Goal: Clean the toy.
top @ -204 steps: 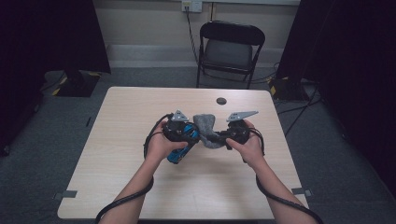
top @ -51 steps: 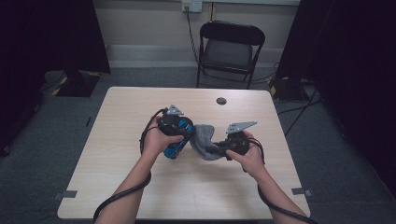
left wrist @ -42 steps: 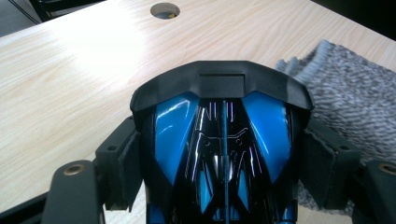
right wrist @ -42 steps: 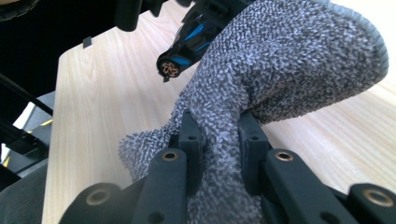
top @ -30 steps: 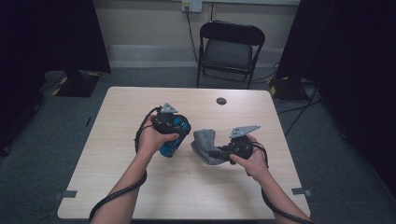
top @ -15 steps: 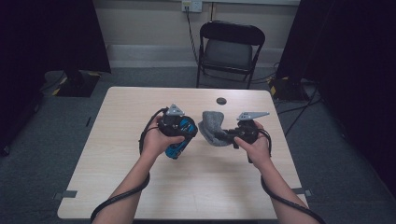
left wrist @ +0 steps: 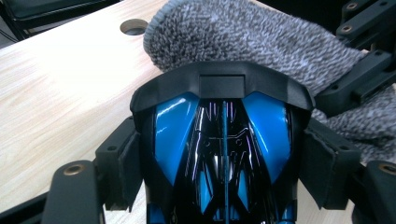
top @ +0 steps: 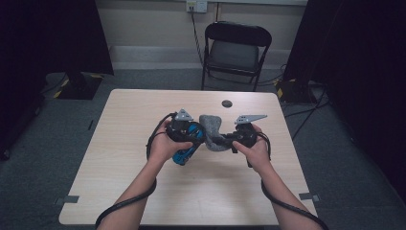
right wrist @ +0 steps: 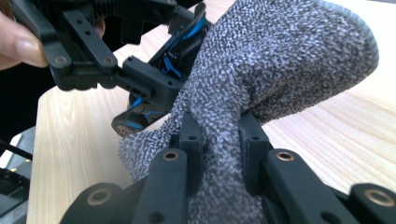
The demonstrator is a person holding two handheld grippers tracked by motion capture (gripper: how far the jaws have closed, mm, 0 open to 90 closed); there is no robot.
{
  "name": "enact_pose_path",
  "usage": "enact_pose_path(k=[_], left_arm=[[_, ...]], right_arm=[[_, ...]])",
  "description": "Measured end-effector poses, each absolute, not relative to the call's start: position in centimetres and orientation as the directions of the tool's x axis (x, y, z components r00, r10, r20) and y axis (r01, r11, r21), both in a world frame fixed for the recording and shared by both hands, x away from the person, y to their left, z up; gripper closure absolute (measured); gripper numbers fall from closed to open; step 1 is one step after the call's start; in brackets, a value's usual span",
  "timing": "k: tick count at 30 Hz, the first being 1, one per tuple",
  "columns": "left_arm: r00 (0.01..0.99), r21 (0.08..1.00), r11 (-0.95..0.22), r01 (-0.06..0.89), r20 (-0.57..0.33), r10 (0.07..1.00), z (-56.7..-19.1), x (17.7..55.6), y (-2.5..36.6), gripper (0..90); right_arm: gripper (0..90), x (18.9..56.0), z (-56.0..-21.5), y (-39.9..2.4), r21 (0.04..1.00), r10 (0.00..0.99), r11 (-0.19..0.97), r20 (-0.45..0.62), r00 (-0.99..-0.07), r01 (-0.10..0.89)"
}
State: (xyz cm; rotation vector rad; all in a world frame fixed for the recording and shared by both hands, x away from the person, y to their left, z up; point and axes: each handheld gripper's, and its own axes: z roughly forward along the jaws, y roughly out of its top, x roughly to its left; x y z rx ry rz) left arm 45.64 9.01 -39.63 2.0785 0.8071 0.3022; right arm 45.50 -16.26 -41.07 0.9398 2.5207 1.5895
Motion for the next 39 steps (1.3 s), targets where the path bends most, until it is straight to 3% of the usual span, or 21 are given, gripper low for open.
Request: enact_pose_path(k=[23, 39], left_arm=[[0.761, 0.806, -0.418, 0.42, -0.061, 0.646, -38.6, 45.7, 8.6, 25.4], [0.762, 0.82, -0.402, 0.406, -0.062, 0.644, -37.8, 46.0, 8.0, 25.4]], right_arm=[[75.9, 45.5, -42.0, -15.1, 0.81, 0.504, 0.314, 0.3, -0.81, 0.495], [75.9, 44.6, -42.4, -13.0, 0.794, 0.449, 0.4, 0.265, -0.853, 0.458]])
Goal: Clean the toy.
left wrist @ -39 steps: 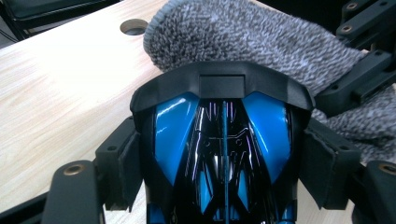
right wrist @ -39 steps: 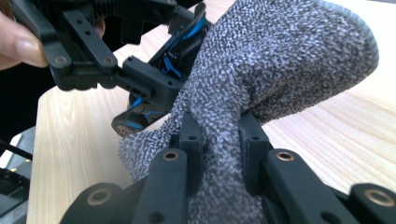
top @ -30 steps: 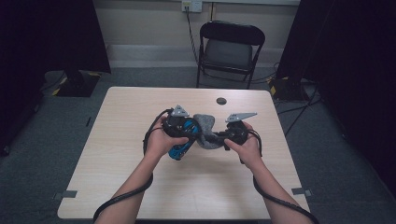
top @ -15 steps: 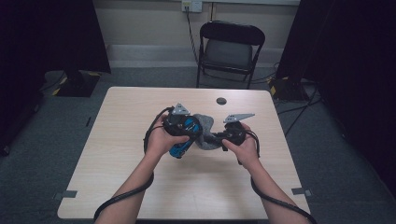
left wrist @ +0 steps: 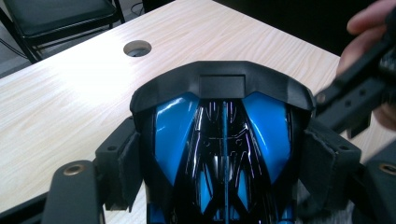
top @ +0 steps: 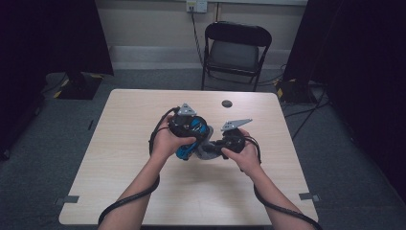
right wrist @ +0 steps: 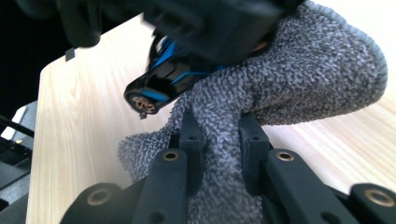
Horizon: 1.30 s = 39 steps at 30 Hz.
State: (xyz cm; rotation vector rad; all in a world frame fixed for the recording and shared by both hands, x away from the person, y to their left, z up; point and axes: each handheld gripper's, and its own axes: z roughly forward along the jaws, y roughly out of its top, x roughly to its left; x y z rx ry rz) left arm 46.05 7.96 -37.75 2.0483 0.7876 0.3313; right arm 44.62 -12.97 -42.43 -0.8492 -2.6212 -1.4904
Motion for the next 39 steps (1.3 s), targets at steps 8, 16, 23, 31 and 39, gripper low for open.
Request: enact_pose_path(k=[8, 16, 23, 31, 39], left_arm=[[0.764, 0.821, -0.403, 0.405, -0.061, 0.643, -37.6, 46.2, 7.8, 25.4], [0.76, 0.821, -0.398, 0.41, -0.066, 0.647, -37.5, 46.3, 7.8, 25.4], [0.752, 0.825, -0.384, 0.415, -0.074, 0.654, -37.4, 46.4, 7.9, 25.4], [0.742, 0.831, -0.37, 0.415, -0.074, 0.666, -37.2, 46.5, 8.3, 25.4], [0.741, 0.832, -0.373, 0.411, -0.066, 0.669, -36.7, 46.5, 9.0, 25.4]], right_arm=[[75.8, 44.1, -43.3, -12.1, 0.791, 0.422, 0.408, 0.28, -0.862, 0.456], [75.8, 43.7, -44.1, -11.4, 0.789, 0.409, 0.409, 0.292, -0.865, 0.459], [75.8, 43.3, -44.8, -10.6, 0.787, 0.388, 0.403, 0.316, -0.866, 0.468], [75.7, 42.7, -45.6, -9.6, 0.767, 0.359, 0.452, 0.311, -0.88, 0.455], [75.4, 42.5, -45.9, -9.7, 0.749, 0.356, 0.488, 0.299, -0.886, 0.448]])
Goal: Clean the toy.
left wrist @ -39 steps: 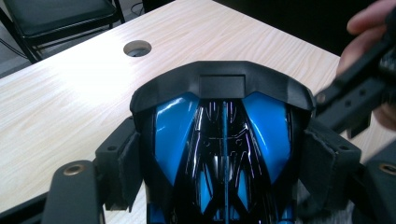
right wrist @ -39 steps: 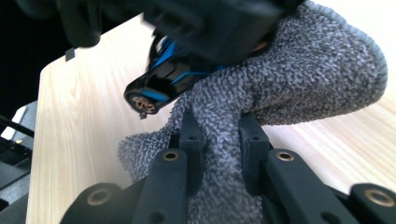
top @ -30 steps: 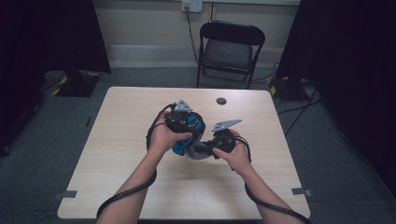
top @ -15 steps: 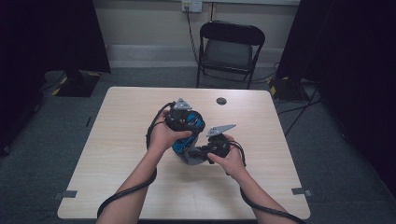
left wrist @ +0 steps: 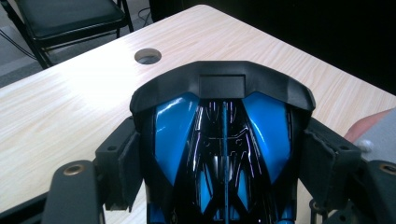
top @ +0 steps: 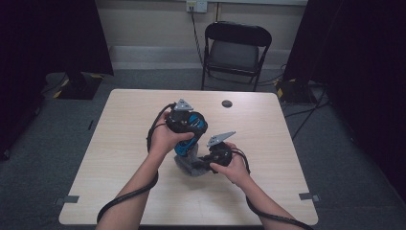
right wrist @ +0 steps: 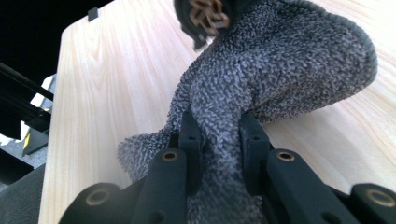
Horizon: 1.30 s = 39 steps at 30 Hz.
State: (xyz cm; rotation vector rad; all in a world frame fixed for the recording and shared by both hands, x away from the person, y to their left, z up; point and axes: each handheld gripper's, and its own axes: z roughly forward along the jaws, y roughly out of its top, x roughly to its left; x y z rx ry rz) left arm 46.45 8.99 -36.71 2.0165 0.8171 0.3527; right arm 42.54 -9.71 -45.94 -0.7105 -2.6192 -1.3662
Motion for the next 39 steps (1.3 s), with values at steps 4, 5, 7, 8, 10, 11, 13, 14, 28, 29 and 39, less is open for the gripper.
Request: enact_pose_path(k=[4, 5, 7, 8, 10, 11, 13, 14, 28, 29, 39], left_arm=[[0.734, 0.831, -0.37, 0.416, -0.067, 0.676, -36.6, 46.3, 9.7, 25.4], [0.734, 0.831, -0.37, 0.416, -0.067, 0.676, -36.6, 46.3, 9.7, 25.4], [0.731, 0.831, -0.365, 0.42, -0.071, 0.679, -36.6, 46.2, 9.9, 25.4], [0.732, 0.831, -0.368, 0.418, -0.067, 0.678, -36.7, 46.2, 10.0, 25.4], [0.733, 0.829, -0.369, 0.419, -0.07, 0.676, -36.8, 46.1, 10.0, 25.4], [0.733, 0.829, -0.369, 0.419, -0.07, 0.676, -36.8, 46.1, 10.0, 25.4], [0.738, 0.824, -0.379, 0.421, -0.068, 0.671, -37.0, 46.0, 10.0, 25.4], [0.738, 0.824, -0.379, 0.421, -0.068, 0.671, -37.0, 46.0, 10.0, 25.4], [0.745, 0.818, -0.385, 0.428, -0.078, 0.662, -38.2, 45.7, 9.6, 25.4], [0.747, 0.817, -0.387, 0.427, -0.078, 0.66, -38.4, 45.6, 9.6, 25.4], [0.763, 0.809, -0.399, 0.43, -0.09, 0.64, -39.3, 45.2, 9.2, 25.4]], right_arm=[[75.4, 43.1, -45.4, -10.9, 0.751, 0.382, 0.481, 0.284, -0.879, 0.452], [75.4, 43.1, -45.4, -10.9, 0.751, 0.382, 0.481, 0.284, -0.879, 0.452], [75.4, 43.4, -45.1, -11.7, 0.75, 0.402, 0.479, 0.274, -0.874, 0.456], [75.4, 43.6, -44.9, -12.0, 0.749, 0.411, 0.476, 0.274, -0.87, 0.461], [75.4, 44.1, -44.4, -13.2, 0.747, 0.446, 0.471, 0.257, -0.857, 0.469], [75.4, 44.1, -44.4, -13.2, 0.747, 0.446, 0.471, 0.257, -0.857, 0.469], [75.4, 44.8, -44.0, -14.6, 0.756, 0.48, 0.435, 0.264, -0.837, 0.488], [75.4, 44.8, -44.0, -14.6, 0.756, 0.48, 0.435, 0.264, -0.837, 0.488], [75.4, 46.3, -40.7, -16.8, 0.788, 0.534, 0.386, 0.233, -0.812, 0.48], [75.4, 46.4, -40.6, -16.9, 0.79, 0.538, 0.383, 0.23, -0.811, 0.478], [75.4, 47.1, -39.2, -17.2, 0.812, 0.555, 0.337, 0.237, -0.798, 0.476]])
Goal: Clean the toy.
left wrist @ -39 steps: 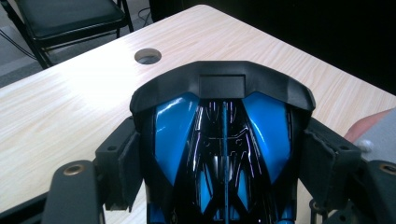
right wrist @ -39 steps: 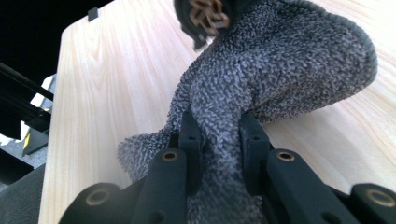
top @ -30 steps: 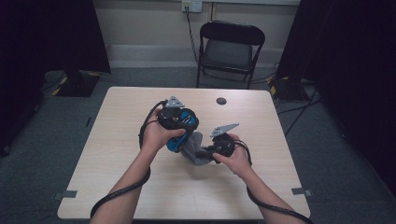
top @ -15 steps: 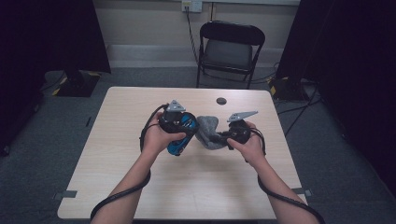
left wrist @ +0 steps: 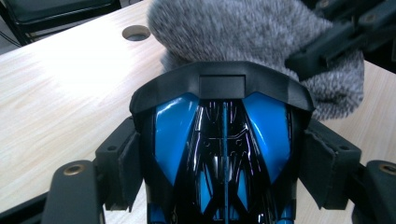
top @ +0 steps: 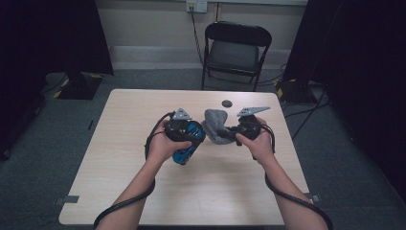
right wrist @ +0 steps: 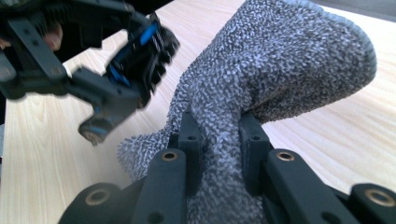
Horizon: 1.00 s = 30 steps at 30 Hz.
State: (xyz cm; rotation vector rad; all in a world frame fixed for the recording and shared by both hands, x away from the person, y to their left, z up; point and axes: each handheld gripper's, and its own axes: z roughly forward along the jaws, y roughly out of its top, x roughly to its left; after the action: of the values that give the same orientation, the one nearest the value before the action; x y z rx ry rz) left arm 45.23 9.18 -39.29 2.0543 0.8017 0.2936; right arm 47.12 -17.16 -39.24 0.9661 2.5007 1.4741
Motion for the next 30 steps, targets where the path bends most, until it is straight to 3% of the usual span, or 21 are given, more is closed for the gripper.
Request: enact_pose_path(k=[30], left_arm=[[0.78, 0.804, -0.418, 0.423, -0.089, 0.62, -39.2, 45.2, 8.1, 25.4]], right_arm=[[75.5, 46.7, -39.8, -15.6, 0.805, 0.52, 0.364, 0.241, -0.819, 0.468]])
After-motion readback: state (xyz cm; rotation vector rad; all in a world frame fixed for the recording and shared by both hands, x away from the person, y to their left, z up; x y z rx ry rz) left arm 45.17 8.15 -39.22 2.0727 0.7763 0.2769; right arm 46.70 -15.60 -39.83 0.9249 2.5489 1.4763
